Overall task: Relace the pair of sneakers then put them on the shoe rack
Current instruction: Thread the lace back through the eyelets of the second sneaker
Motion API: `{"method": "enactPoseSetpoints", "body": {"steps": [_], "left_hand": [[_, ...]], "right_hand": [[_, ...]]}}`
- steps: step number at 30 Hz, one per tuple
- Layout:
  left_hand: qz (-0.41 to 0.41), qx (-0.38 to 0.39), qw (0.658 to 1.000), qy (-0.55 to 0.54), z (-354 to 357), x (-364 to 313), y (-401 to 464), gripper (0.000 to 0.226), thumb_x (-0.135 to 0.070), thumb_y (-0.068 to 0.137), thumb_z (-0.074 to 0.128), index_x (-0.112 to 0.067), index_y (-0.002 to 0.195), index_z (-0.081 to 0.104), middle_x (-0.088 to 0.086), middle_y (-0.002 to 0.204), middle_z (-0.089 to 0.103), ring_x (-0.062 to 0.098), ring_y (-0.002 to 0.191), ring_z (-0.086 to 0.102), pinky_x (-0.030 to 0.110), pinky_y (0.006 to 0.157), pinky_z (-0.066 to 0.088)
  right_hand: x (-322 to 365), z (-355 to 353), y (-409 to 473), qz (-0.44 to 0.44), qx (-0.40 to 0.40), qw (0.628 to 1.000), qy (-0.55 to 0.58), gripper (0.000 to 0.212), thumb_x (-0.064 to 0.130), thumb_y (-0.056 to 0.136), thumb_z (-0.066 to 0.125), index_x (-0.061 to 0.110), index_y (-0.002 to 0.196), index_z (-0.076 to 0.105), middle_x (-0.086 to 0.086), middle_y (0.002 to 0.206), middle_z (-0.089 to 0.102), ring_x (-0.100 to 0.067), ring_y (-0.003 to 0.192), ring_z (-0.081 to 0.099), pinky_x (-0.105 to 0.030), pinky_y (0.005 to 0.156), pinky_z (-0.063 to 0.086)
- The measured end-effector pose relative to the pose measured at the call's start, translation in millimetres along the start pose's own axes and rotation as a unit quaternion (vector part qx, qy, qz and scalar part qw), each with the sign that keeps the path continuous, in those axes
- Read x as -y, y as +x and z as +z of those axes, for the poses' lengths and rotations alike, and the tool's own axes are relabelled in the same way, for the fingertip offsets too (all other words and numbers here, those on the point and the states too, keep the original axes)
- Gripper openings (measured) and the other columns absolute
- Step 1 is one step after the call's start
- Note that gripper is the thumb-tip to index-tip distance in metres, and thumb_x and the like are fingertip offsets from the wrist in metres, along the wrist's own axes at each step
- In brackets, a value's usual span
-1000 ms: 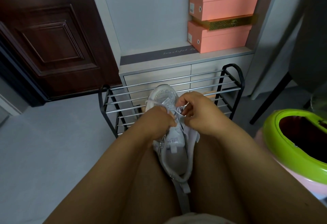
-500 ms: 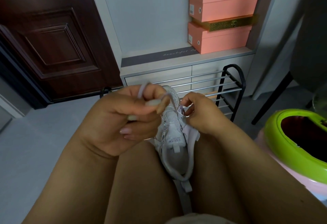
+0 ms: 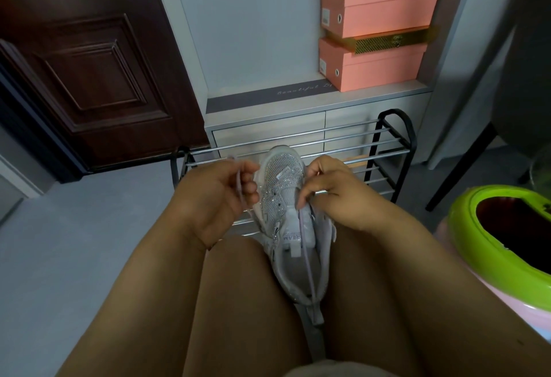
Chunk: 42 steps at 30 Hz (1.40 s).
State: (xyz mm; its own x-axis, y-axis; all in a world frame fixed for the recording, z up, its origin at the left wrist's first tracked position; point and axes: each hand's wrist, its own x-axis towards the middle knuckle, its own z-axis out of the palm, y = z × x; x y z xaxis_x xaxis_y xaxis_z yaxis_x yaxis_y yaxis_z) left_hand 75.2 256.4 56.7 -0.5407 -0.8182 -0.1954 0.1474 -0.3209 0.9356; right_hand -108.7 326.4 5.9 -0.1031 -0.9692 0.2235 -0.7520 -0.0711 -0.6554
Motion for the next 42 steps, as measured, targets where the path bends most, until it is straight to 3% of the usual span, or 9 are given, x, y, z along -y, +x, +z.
{"method": "enactPoseSetpoints", "body": {"steps": [2,5,8,13,18,24,33,36,42], "left_hand": [[0.045,-0.055,0.996,0.058,-3,9,6,0.034,-0.017,0.100,0.040,-0.007,0.076,0.062,-0.001,0.061,0.051,0.008,0.056,0.046,0.021,0.057,0.047],[0.089,-0.075,0.989,0.089,-7,20,11,0.035,-0.024,0.101,0.039,-0.011,0.079,0.063,-0.006,0.055,0.042,0.003,0.046,0.033,0.019,0.051,0.032],[0.111,-0.077,0.985,0.109,-12,28,15,0.032,-0.023,0.101,0.041,-0.012,0.081,0.063,-0.002,0.060,0.042,0.004,0.047,0.038,0.021,0.050,0.036],[0.129,-0.072,0.971,0.188,-15,36,17,0.024,-0.021,0.098,0.047,-0.010,0.088,0.066,0.003,0.069,0.060,0.011,0.062,0.058,0.019,0.059,0.052],[0.129,-0.056,0.969,0.202,-17,37,18,0.008,-0.001,0.088,0.060,-0.003,0.093,0.065,0.015,0.081,0.068,0.010,0.065,0.068,0.017,0.063,0.056],[0.150,-0.046,0.961,0.227,-19,37,20,0.017,0.011,0.083,0.061,0.005,0.099,0.063,0.013,0.079,0.066,0.004,0.060,0.066,0.015,0.060,0.054],[0.234,-0.067,0.895,0.373,-16,45,24,0.022,-0.006,0.080,0.071,-0.027,0.080,0.064,-0.010,0.075,0.064,-0.008,0.065,0.056,0.006,0.063,0.046],[0.252,-0.070,0.858,0.443,-17,47,26,0.016,-0.010,0.082,0.070,-0.025,0.083,0.064,-0.017,0.075,0.061,-0.011,0.070,0.055,0.003,0.063,0.041],[0.273,-0.068,0.794,0.538,-17,42,29,0.010,-0.009,0.083,0.067,-0.019,0.086,0.069,-0.020,0.073,0.057,-0.009,0.069,0.054,0.005,0.063,0.040]], "right_hand": [[3,2,-1,-0.003,-0.014,1.000,-0.009,0.029,0.027,0.068,0.048,0.026,0.078,0.075,0.006,0.091,0.046,-0.014,0.099,0.045,-0.016,0.087,0.029],[16,4,-3,0.005,-0.092,0.995,0.027,0.024,0.026,0.074,0.054,0.021,0.085,0.074,0.009,0.085,0.049,-0.007,0.087,0.048,-0.006,0.078,0.031],[38,6,-4,0.083,-0.148,0.981,0.094,0.013,0.019,0.082,0.058,0.019,0.091,0.068,0.004,0.079,0.060,-0.008,0.071,0.055,-0.022,0.070,0.045],[64,25,-4,0.150,-0.051,0.984,-0.080,0.039,0.041,0.087,0.056,0.015,0.116,0.052,-0.002,0.100,0.065,-0.023,0.098,0.060,-0.027,0.075,0.043],[67,35,11,0.219,0.024,0.970,-0.099,0.053,0.034,0.086,0.060,0.007,0.129,0.044,-0.012,0.124,0.058,-0.030,0.118,0.054,-0.032,0.089,0.045],[49,39,13,0.226,0.039,0.973,0.012,0.019,0.018,0.073,0.071,0.003,0.084,0.068,-0.018,0.084,0.068,-0.034,0.083,0.066,-0.038,0.076,0.056],[41,44,13,0.204,0.016,0.977,0.054,0.009,0.009,0.069,0.070,0.012,0.064,0.063,-0.014,0.068,0.065,-0.032,0.072,0.066,-0.041,0.070,0.057],[39,45,14,0.205,0.008,0.977,0.056,0.026,0.007,0.068,0.070,0.016,0.053,0.051,-0.008,0.059,0.055,-0.027,0.063,0.058,-0.036,0.063,0.052],[39,46,14,0.201,0.005,0.976,0.080,0.014,0.006,0.066,0.070,0.012,0.060,0.059,-0.008,0.058,0.059,-0.023,0.058,0.059,-0.035,0.060,0.049]]}}
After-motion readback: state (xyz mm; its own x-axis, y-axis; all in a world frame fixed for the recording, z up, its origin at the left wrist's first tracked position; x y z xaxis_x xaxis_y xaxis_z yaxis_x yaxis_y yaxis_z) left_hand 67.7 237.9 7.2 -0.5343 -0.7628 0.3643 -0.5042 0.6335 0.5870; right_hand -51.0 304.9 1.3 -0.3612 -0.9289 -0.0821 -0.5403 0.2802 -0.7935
